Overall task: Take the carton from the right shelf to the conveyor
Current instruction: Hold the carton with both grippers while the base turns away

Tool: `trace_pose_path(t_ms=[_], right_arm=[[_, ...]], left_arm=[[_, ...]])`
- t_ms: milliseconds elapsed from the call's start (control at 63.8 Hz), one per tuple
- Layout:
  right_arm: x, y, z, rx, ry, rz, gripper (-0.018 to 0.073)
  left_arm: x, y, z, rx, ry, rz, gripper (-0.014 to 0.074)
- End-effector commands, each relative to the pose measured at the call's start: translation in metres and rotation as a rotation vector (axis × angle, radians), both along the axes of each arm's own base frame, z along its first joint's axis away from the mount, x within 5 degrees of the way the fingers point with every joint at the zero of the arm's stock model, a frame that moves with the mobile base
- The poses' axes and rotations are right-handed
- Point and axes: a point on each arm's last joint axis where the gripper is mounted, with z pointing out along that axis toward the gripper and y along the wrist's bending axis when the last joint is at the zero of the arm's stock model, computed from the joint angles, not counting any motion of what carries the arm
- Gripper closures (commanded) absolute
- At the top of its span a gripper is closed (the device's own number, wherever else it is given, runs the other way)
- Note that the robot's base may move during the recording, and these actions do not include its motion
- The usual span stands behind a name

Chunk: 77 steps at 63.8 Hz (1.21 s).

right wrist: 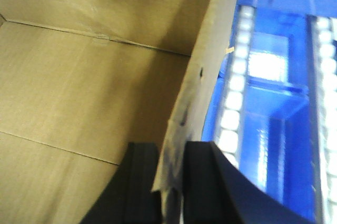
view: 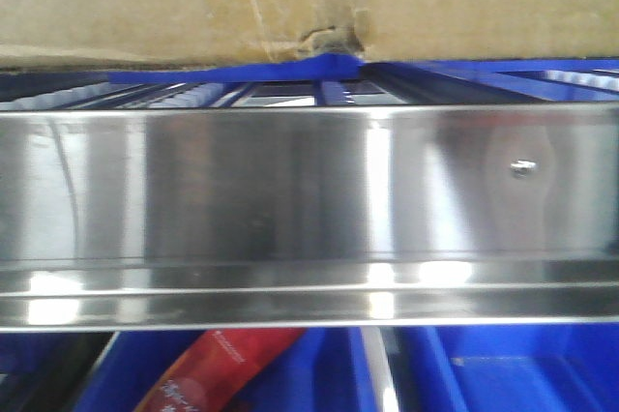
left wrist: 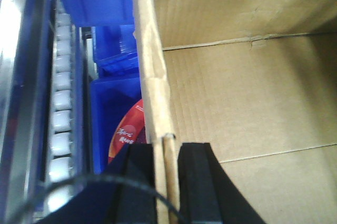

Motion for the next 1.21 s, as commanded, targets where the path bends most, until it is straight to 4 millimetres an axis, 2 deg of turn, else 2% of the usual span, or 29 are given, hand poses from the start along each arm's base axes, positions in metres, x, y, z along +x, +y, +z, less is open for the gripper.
trace_pose_path(t_ms=[0, 1191], right_arm=[[-0.0022, 0.0004, 0.0087, 0.053, -0.071, 0.022, 0.0628], [-0.0022, 0.0004, 0.0087, 0.053, -0.071, 0.022, 0.0628]], left_arm=[[-0.0023, -0.0059, 0.0053, -0.054, -0.028, -0.035, 0.0614], [-0.0009, -0.0029, 0.006, -0.024, -0.046, -0.016, 0.0614]])
